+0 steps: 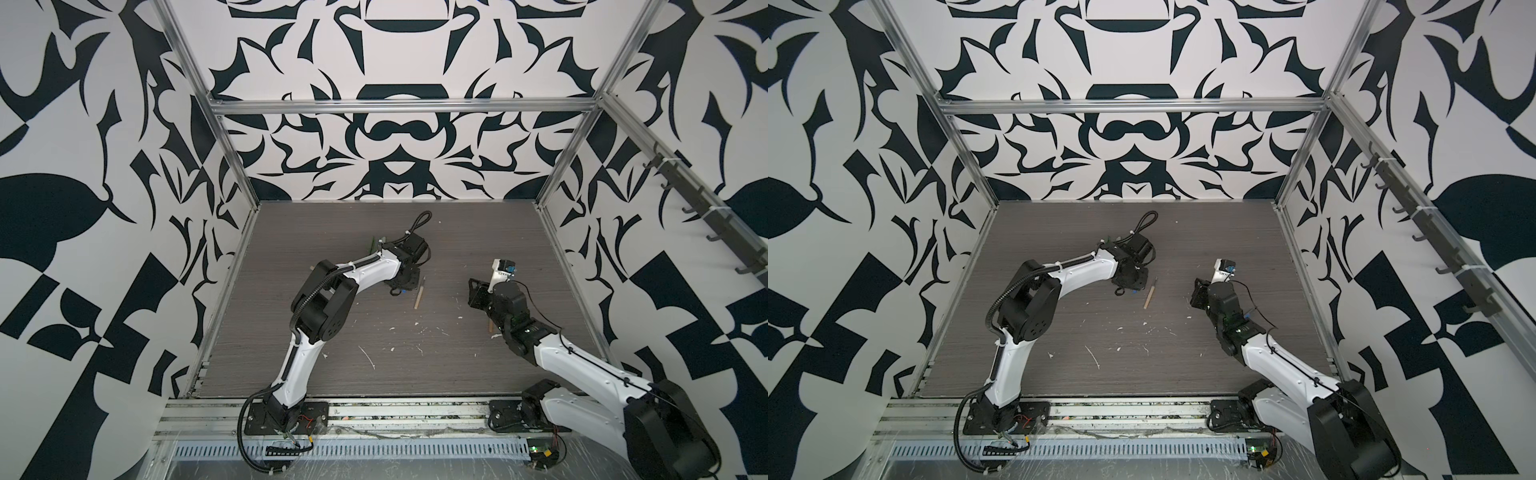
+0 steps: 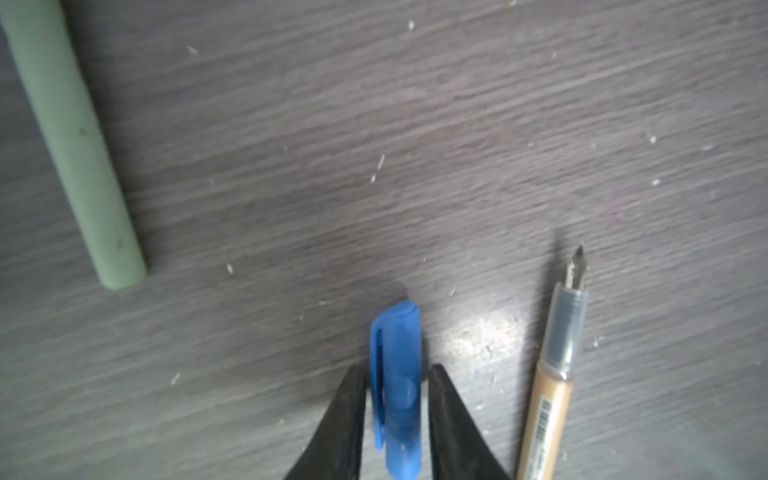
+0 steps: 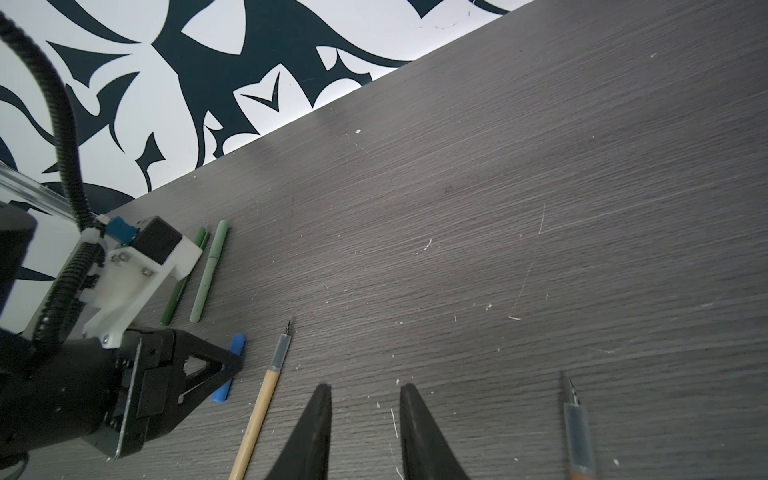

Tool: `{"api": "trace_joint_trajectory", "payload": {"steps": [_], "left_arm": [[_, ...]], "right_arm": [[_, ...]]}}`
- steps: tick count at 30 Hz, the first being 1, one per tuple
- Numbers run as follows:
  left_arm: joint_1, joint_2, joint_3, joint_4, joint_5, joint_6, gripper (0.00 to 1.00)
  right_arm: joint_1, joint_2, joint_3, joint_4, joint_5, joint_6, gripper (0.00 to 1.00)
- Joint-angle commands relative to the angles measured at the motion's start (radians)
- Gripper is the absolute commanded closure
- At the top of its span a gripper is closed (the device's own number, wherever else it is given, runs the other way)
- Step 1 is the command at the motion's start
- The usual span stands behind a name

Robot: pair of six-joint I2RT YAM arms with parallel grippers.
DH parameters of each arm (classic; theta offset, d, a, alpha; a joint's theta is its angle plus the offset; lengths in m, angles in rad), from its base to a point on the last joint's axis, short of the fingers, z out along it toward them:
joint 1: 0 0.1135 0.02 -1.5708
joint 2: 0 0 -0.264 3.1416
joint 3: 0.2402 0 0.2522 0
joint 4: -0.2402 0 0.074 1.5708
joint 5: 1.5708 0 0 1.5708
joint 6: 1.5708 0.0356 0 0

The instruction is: Insert the pens into the pen caps

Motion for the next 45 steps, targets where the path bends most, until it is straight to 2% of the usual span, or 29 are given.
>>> {"api": "trace_joint_trajectory", "payload": {"steps": [1,4,6,10,13,15,18,22,25,26,31,33,37,42,45], "left_arm": [[0.003,-0.001,0.035,-0.019,0.027,-0.011,0.6],[0.005,-0.037,0.05,-0.053,0.032,0.02,0.55],[0.006,-0.102,0.05,-0.073,0.028,0.059,0.5],[0.012,-0.296,0.072,-0.123,-0.02,0.177,0.47],[0.012,-0.48,0.047,-0.103,-0.089,0.26,0.46],[0.012,-0.602,-0.017,-0.019,-0.122,0.272,0.43],[0.012,-0.792,-0.208,0.222,-0.089,0.267,0.39],[0.015,-0.952,-0.421,0.488,-0.047,0.221,0.36],[0.021,-0.971,-0.478,0.535,-0.044,0.189,0.33],[0.031,-0.97,-0.482,0.53,-0.018,0.176,0.33],[0.064,-0.948,-0.487,0.477,0.142,0.062,0.34],[0.064,-0.942,-0.509,0.488,0.15,0.05,0.34],[0.067,-0.936,-0.531,0.493,0.157,0.033,0.34],[0.067,-0.929,-0.549,0.504,0.177,0.026,0.34],[0.067,-0.92,-0.547,0.502,0.191,0.024,0.34]], "right_arm": [[0.002,-0.02,0.016,-0.002,0.024,-0.006,0.68],[0.002,-0.057,0.044,-0.064,0.043,-0.007,0.67],[0.002,-0.091,0.106,-0.184,0.077,0.016,0.66],[0.002,-0.076,0.344,-0.588,0.162,0.002,0.64],[-0.002,-0.083,0.428,-0.808,0.253,-0.013,0.64],[-0.014,-0.129,0.428,-0.885,0.252,-0.008,0.64],[-0.049,-0.201,0.395,-0.948,0.209,0.028,0.66],[-0.188,-0.123,0.418,-1.041,0.106,0.063,0.73],[-0.311,-0.029,0.428,-1.031,-0.003,0.05,0.74],[-0.339,0.006,0.432,-1.023,-0.062,0.044,0.74],[-0.463,0.208,0.453,-0.976,-0.175,0.029,0.73],[-0.48,0.278,0.486,-0.994,-0.144,0.016,0.72],[-0.519,0.373,0.516,-0.996,-0.155,-0.015,0.7],[-0.531,0.419,0.519,-1.015,-0.12,-0.036,0.69],[-0.556,0.442,0.53,-1.015,-0.14,-0.057,0.69]]}}
